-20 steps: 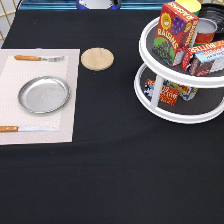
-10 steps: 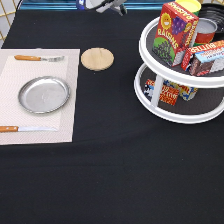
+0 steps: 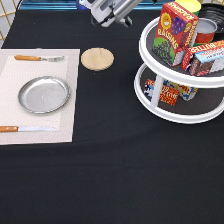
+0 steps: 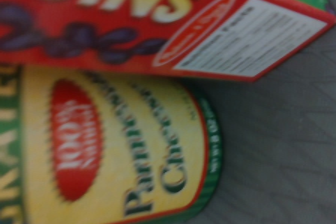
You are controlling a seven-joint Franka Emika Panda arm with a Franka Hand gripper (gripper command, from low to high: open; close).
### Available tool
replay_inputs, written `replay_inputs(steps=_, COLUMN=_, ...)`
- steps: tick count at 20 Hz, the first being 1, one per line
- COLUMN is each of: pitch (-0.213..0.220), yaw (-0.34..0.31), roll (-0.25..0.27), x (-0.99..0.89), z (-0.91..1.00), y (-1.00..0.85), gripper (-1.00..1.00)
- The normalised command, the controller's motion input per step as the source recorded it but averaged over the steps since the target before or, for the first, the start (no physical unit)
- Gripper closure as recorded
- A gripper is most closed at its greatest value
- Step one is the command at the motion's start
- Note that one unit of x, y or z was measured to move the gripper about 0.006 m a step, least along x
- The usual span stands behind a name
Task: Pick up the bowl from the lazy Susan and put bowl on the plate
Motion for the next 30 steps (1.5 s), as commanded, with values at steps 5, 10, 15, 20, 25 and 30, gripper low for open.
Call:
replay_inputs(steps=5, pitch=0.03, yaw=-0.011, roll=0.001, x=0.29, z=-0.2, y=0.08, gripper=-1.0)
replay_inputs(steps=10, pitch=0.036, yaw=0.001, roll=0.0, x=0.29, z=-0.1, y=0.05, gripper=-1.0)
replay_inputs(steps=15, pitch=0.029, yaw=0.0, roll=0.0, x=0.31, z=-0.12, y=0.04, gripper=-1.0)
replay_inputs(steps=20, pitch=0.071, yaw=0.0, roll=0.0, x=0.41, z=0.0, y=0.19, gripper=-1.0)
replay_inputs(steps=25, pitch=0.093, yaw=-0.001, roll=0.0, x=0.46, z=0.0, y=0.13, gripper=-1.0)
replay_inputs(steps=30, pitch=0.061, yaw=-0.011, roll=0.0, x=0.49, z=-0.02, y=0.0, gripper=-1.0)
